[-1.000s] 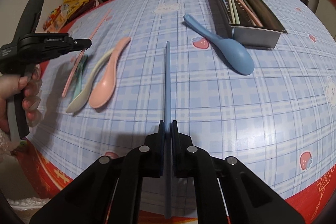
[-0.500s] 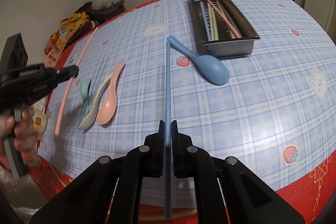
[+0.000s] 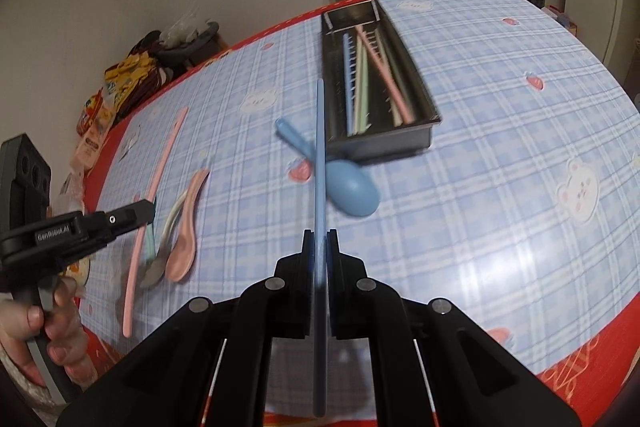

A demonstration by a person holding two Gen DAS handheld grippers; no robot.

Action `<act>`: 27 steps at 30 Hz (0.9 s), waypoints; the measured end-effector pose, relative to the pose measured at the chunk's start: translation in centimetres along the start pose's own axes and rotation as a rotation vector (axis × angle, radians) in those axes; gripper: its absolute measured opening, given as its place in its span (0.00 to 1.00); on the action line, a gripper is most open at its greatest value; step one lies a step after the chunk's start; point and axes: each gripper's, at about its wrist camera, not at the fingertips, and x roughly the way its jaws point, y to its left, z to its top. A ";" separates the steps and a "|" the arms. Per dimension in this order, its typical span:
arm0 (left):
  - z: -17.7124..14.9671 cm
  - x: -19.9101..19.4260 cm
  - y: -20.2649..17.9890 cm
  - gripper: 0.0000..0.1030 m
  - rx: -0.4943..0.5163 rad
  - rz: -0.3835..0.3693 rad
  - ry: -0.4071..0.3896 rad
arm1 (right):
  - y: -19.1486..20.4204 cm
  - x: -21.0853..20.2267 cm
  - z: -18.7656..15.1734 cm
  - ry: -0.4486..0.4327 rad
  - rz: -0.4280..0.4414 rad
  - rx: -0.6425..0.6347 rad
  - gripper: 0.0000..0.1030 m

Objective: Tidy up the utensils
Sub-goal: 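Carry the pink chopstick into the basket with the left tool while the right tool inserts blue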

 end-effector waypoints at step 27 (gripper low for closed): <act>12.2 14.3 -10.3 0.10 -0.082 -0.048 -0.039 | -6.9 7.3 16.7 -0.010 0.055 -0.068 0.06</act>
